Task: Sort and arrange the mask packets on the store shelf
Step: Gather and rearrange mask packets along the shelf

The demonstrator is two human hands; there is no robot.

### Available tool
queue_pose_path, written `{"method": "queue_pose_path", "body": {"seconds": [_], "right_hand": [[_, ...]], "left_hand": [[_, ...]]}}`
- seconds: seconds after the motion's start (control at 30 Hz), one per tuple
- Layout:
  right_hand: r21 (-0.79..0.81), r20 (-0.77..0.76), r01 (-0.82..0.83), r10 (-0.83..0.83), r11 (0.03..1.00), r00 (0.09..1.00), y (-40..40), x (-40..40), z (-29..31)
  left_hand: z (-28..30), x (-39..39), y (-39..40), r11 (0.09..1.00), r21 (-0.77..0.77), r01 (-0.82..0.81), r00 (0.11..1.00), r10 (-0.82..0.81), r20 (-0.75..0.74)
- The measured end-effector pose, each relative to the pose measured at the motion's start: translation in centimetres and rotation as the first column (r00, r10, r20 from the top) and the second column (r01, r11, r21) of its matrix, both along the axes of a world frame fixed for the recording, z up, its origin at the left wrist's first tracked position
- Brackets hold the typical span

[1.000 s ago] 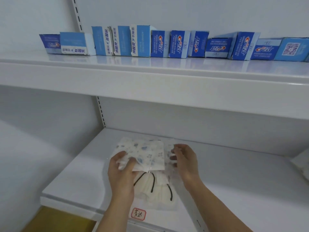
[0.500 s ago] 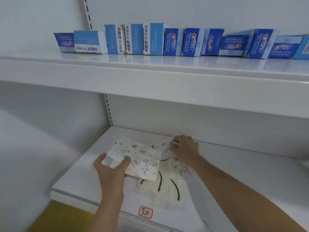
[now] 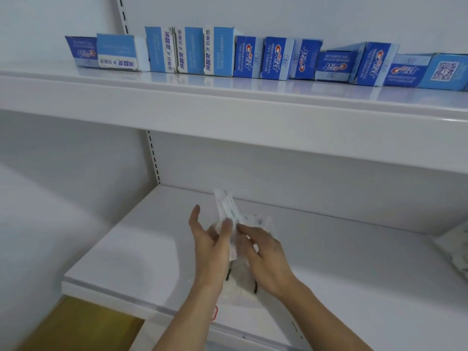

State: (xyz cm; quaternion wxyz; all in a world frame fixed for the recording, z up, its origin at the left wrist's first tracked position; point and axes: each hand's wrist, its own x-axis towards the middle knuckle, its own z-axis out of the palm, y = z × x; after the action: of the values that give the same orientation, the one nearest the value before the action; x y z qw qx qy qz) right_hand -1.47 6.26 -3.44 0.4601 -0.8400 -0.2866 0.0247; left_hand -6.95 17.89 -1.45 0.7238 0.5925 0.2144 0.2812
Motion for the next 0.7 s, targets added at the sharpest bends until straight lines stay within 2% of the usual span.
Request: {"method": "queue_pose_path", "body": {"seconds": [0.13,0.2,0.23,0.3,0.37,0.4,0.47,0.63,0.7], "right_hand": [[0.014,-0.092,-0.02,0.022,1.0,0.995,-1.6,2.4,0.2],[-0.017,-0.081,0.077,-0.078,0.997,0.994,-1.9,3.3,-0.2],[-0.062,-0.035,0.186,-0.188,0.981,0.982,-2.1,3.8,-0.6],[-0.28,0.019,0.327,-0.335,0.903,0.942,-2.1,4.2,-1.0],[-0.469,0.063,0.315,-0.325,0.825,0.944,-1.7,4.5,-1.4],[-0.486,0.067,0.298,-0.305,0.821,0.95,-1.5,4.6,-1.5],[-0.424,0.025,0.273,-0.29,0.864,0.957,-1.3,5.2,-1.4],[-0.25,-0.02,0.266,-0.28,0.931,0.96,-2.9,6.2,-2.1],[-0.086,-0.062,0.323,-0.328,0.943,0.942,-3.3,5.8,-2.1]], "left_hand": [[-0.5,-0.3,1.2,0.997,0.039,-0.063,0.992,0.067,-0.107],[-0.5,-0.9,1.5,0.995,0.037,-0.091,0.989,0.095,-0.118],[-0.5,-1.3,1.7,0.994,0.03,-0.108,0.987,0.111,-0.12],[-0.6,-2.0,2.3,0.989,0.01,-0.146,0.982,0.146,-0.124],[-0.7,-2.6,3.0,0.985,-0.009,-0.174,0.976,0.171,-0.138],[-0.8,-2.9,3.4,0.983,-0.031,-0.18,0.974,0.173,-0.146],[-1.1,-3.4,3.7,0.982,-0.076,-0.174,0.976,0.162,-0.145],[-1.3,-3.7,3.5,0.974,-0.073,-0.215,0.97,0.204,-0.132],[-0.9,-3.7,3.9,0.971,-0.059,-0.231,0.966,0.222,-0.132]]}}
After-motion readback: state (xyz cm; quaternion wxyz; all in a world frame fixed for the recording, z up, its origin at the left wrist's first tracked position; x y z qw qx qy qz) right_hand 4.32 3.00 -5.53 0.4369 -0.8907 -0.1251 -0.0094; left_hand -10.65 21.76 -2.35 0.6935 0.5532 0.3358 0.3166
